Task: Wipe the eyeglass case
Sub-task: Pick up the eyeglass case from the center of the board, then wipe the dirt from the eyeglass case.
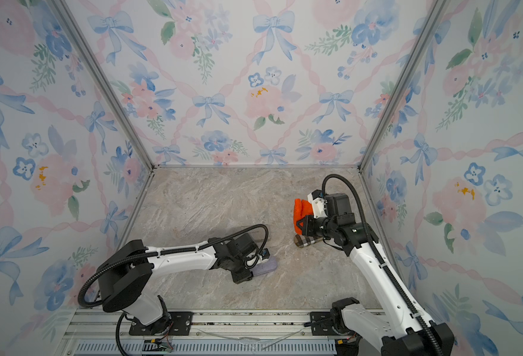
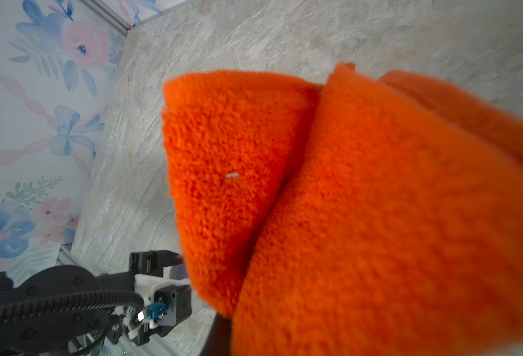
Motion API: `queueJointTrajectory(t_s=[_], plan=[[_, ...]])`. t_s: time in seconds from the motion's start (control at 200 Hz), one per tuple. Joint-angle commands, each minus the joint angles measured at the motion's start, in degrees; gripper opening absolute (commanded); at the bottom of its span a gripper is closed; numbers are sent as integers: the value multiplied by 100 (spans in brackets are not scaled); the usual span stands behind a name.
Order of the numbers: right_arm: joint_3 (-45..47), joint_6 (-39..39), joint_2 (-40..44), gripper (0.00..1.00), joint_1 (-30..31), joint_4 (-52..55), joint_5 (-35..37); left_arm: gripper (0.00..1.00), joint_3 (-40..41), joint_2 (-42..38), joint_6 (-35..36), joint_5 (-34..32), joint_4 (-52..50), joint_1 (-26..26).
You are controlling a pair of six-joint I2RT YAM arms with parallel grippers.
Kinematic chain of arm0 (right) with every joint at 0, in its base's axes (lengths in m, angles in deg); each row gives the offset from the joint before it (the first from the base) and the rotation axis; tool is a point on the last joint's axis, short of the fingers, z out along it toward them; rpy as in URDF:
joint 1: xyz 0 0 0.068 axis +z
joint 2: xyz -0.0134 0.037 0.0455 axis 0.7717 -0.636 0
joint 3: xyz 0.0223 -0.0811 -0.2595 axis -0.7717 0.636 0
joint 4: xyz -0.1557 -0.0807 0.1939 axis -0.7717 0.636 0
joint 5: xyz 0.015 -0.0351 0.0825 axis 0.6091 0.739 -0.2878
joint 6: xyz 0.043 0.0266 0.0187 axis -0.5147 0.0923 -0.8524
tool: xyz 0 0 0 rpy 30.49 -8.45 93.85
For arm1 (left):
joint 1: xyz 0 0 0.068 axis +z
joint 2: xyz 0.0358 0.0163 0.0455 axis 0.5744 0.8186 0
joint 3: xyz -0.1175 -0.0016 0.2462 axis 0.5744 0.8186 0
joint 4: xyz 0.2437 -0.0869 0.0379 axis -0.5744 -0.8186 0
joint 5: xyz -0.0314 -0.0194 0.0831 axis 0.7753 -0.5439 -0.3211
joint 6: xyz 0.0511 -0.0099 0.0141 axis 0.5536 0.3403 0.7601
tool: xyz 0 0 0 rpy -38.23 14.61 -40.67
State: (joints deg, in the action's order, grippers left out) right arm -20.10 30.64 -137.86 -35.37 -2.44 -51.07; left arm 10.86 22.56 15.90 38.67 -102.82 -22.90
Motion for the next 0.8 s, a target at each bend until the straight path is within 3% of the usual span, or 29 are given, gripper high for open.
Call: queueJointTrajectory(t_s=[0.0,0.155,0.275,0.41,0.555,0.795], plan=[[-155,-102,300,0,146,855,-790,36,-290,-398,52,-346,328,-139],[18,-643,523,0,634,909,-1202,34,-348,-646,214,-449,860,-210],[372,-1174,511,0,1029,290,-1194,34,-341,-805,305,-552,1201,-319],[649,-1181,217,0,1255,247,-974,34,-118,-1207,240,-615,1702,-348],[975,-1628,72,0,1434,-664,-1204,34,94,-1659,331,-462,2050,-378],[229,-824,-323,0,1198,50,-1284,34,39,-1731,437,-576,2113,-543]])
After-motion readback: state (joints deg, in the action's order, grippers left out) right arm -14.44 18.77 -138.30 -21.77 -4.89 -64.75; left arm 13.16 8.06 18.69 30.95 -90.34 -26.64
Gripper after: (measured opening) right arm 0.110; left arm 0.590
